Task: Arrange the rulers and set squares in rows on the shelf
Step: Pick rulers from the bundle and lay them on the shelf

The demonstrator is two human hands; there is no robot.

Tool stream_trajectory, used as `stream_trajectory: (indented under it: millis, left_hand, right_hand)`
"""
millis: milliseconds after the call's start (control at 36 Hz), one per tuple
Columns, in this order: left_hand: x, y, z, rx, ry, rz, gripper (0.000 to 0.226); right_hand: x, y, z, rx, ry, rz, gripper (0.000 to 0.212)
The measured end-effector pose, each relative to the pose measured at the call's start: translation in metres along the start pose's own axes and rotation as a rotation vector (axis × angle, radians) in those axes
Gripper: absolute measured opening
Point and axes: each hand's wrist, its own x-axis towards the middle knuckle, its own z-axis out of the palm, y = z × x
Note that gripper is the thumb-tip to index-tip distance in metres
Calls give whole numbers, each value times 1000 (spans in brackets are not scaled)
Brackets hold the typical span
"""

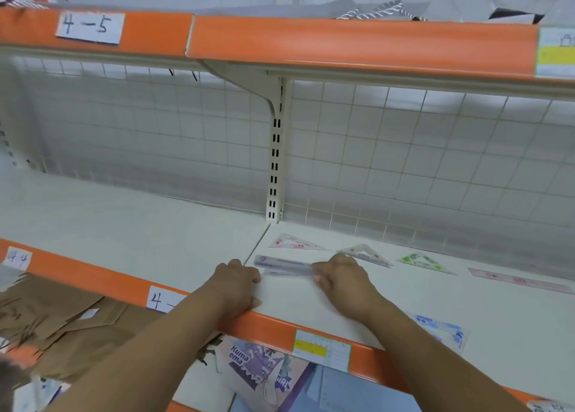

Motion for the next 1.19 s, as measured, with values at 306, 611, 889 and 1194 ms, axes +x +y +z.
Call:
stream_trajectory:
  millis: [306,611,889,1194]
  left_hand:
    - [0,1,1,-8,6,-22,52]
    - [1,2,1,9,10,-40,52]
    - [0,3,1,-2,12,-45,52]
    - [0,4,0,8,8,-40,50]
  right_hand:
    - [25,-8,1,8,29,63,28]
    - [40,-10,10,5,-42,127,33]
    - [42,-11,8,35,-107,74,29]
    - [39,-11,9,-21,-88,72,41]
